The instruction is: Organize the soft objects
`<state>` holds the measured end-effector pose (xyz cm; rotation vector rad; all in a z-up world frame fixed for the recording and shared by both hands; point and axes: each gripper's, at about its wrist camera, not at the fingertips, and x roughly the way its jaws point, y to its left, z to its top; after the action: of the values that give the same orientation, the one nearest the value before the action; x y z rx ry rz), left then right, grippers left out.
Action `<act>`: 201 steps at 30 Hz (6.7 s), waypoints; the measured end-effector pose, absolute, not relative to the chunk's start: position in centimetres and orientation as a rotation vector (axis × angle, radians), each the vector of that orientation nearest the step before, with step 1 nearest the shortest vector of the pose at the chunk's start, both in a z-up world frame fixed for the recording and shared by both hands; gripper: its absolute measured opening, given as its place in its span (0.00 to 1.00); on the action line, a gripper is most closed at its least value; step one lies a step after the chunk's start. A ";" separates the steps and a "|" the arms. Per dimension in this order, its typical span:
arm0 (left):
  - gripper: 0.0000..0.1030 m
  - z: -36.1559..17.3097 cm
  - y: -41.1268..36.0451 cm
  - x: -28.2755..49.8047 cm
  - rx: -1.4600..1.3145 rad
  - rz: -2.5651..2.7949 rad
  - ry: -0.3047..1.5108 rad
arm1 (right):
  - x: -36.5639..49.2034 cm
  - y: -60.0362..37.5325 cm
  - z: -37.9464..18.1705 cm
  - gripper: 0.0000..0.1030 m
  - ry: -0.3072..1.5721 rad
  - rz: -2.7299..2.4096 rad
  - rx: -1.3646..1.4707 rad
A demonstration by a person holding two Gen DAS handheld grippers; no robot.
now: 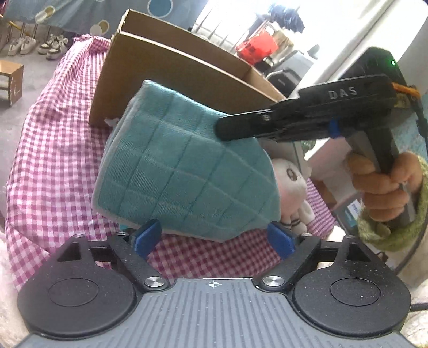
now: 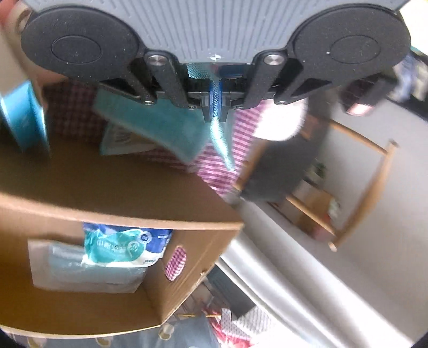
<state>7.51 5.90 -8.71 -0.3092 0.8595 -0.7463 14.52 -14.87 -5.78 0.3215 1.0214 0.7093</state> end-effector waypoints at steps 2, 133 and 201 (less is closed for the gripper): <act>0.87 -8.6 6.2 7.5 -0.311 -0.732 0.852 | 14.3 -15.7 -5.5 0.03 1.021 0.715 0.384; 0.80 -6.4 6.9 10.0 -0.232 -0.510 0.763 | 14.7 -8.6 -6.7 0.18 0.955 0.541 -0.478; 0.07 -1.1 4.6 22.9 -0.227 -0.487 0.833 | 31.5 -15.4 -2.2 0.18 0.990 0.893 -0.172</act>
<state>22.88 4.65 -1.08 -0.2271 0.8333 -0.4869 31.46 -15.44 -2.22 -0.1720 0.9900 0.8931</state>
